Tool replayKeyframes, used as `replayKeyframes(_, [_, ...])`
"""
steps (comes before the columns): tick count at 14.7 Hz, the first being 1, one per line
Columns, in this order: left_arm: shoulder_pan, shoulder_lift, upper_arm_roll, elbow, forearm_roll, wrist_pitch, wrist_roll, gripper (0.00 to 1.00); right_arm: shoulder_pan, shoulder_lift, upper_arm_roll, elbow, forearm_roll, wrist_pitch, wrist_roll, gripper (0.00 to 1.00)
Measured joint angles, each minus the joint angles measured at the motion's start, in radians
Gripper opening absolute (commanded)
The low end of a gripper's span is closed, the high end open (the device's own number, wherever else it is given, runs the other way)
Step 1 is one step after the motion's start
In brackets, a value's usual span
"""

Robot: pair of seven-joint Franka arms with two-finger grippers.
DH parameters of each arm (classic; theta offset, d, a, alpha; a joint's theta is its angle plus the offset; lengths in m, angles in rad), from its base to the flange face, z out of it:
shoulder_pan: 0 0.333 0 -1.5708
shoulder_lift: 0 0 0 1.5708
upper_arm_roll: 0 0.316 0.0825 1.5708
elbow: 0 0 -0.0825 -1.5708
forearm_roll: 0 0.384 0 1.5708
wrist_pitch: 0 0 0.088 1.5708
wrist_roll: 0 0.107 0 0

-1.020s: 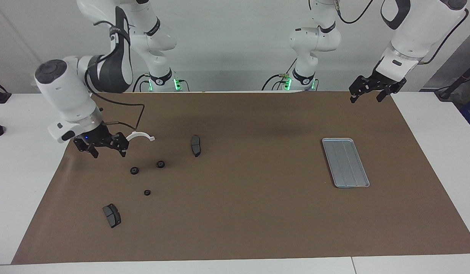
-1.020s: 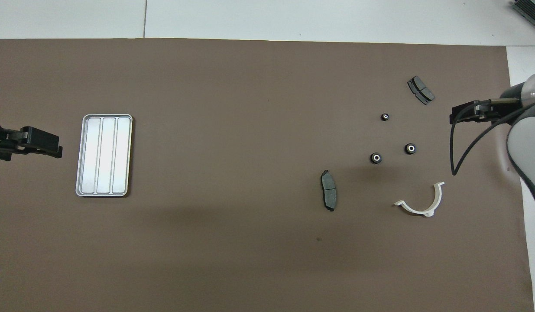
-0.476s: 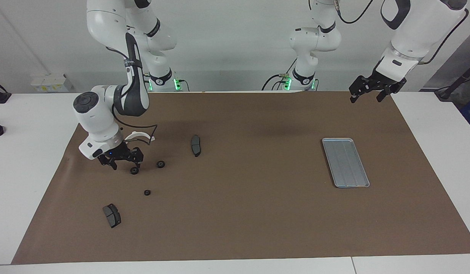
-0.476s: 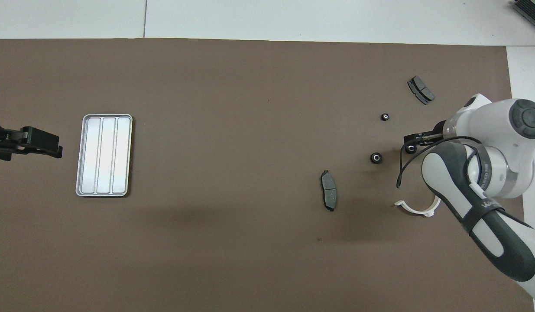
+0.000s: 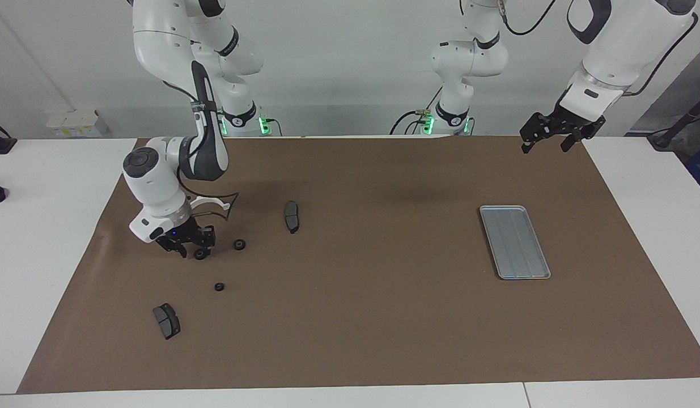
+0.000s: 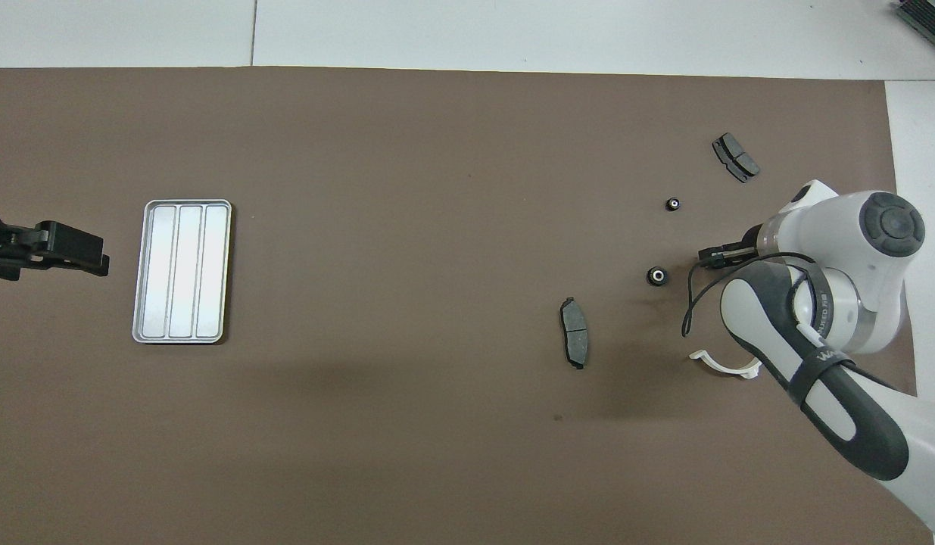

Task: Pick bearing gear from pile to tray
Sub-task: 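Reach the right gripper down and grasp a small black bearing, then carry the bearing toward the table centre and release it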

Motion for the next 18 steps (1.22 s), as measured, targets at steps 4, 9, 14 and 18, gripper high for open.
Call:
replayKeyframes(4, [0.0, 0.0, 0.0, 0.0, 0.0, 0.0, 0.0, 1.0, 0.005, 0.002, 0.0, 0.0, 0.0, 0.0, -0.003, 0.54])
replayKeyframes(9, [0.0, 0.0, 0.0, 0.0, 0.0, 0.0, 0.0, 1.0, 0.005, 0.002, 0.0, 0.0, 0.0, 0.0, -0.004, 0.51])
replayKeyframes(14, [0.0, 0.0, 0.0, 0.0, 0.0, 0.0, 0.0, 1.0, 0.005, 0.008, 0.0, -0.024, 0.0, 0.081, -0.007, 0.0])
replayKeyframes(18, [0.0, 0.0, 0.0, 0.0, 0.0, 0.0, 0.0, 1.0, 0.006, 0.006, 0.001, -0.019, 0.0, 0.066, -0.007, 0.0])
